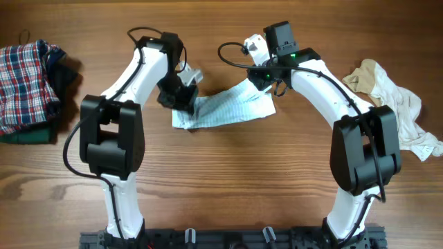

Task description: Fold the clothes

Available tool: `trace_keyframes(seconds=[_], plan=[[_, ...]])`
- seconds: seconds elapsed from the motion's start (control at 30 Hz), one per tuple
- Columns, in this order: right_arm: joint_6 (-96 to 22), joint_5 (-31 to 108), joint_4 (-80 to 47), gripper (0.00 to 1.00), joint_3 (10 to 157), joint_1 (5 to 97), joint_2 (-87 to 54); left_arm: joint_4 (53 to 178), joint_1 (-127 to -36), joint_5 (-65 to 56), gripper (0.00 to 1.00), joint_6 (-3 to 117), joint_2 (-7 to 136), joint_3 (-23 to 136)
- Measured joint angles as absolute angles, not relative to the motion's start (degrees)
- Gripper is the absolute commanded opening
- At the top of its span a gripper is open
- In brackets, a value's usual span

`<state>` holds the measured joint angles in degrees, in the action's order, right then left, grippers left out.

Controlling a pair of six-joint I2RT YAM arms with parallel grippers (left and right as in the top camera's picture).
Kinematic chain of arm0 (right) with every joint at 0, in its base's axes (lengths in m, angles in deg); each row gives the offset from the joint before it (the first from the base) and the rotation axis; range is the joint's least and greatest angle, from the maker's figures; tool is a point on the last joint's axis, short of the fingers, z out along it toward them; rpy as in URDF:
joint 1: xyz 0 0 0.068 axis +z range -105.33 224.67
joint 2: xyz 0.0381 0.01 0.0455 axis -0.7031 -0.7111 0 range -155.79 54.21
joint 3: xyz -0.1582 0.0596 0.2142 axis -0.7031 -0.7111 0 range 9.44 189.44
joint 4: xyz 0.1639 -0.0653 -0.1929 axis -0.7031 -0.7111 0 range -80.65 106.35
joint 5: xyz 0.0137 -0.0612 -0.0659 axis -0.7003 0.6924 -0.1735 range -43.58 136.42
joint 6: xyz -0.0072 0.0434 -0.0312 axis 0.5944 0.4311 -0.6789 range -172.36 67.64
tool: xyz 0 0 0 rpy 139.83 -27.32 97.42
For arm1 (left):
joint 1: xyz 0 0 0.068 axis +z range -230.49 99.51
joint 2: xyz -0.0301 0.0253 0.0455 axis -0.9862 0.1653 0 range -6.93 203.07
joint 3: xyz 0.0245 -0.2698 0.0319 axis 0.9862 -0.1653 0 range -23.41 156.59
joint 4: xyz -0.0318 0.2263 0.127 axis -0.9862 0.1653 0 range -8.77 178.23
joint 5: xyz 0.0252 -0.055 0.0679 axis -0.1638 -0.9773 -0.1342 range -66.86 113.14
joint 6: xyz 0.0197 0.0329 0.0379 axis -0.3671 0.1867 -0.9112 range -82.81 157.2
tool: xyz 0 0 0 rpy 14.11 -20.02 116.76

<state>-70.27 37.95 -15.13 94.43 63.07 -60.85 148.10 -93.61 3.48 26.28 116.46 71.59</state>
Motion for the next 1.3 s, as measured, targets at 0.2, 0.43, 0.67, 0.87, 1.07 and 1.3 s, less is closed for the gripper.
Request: trace_keyframes(seconds=[0.2,0.43,0.67,0.87,1.07,1.3], plan=[[-70.3,38.1,-15.1,0.42,94.4,63.1,-60.9,141.0,-93.6,3.5,0.04,33.7,116.4,69.8],[-70.3,38.2,-15.1,0.43,94.4,63.1,-60.9,141.2,-93.6,3.4,0.05,34.6,116.4,62.9],[-63.8,38.2,-11.9,0.69,94.4,63.1,-60.9,138.2,-93.6,2.4,0.06,34.6,116.0,61.9],[-62.4,38.6,-7.3,0.70,94.5,63.1,-62.5,138.1,-93.6,2.2,0.06,34.6,116.0,61.9],[-61.4,38.6,-5.4,0.69,94.5,63.1,-68.0,138.1,-93.6,2.2,0.06,34.6,116.0,61.9],[-60.3,38.6,-6.8,0.63,94.5,63.1,-68.0,138.1,-93.6,2.2,0.07,34.6,116.0,61.9]])
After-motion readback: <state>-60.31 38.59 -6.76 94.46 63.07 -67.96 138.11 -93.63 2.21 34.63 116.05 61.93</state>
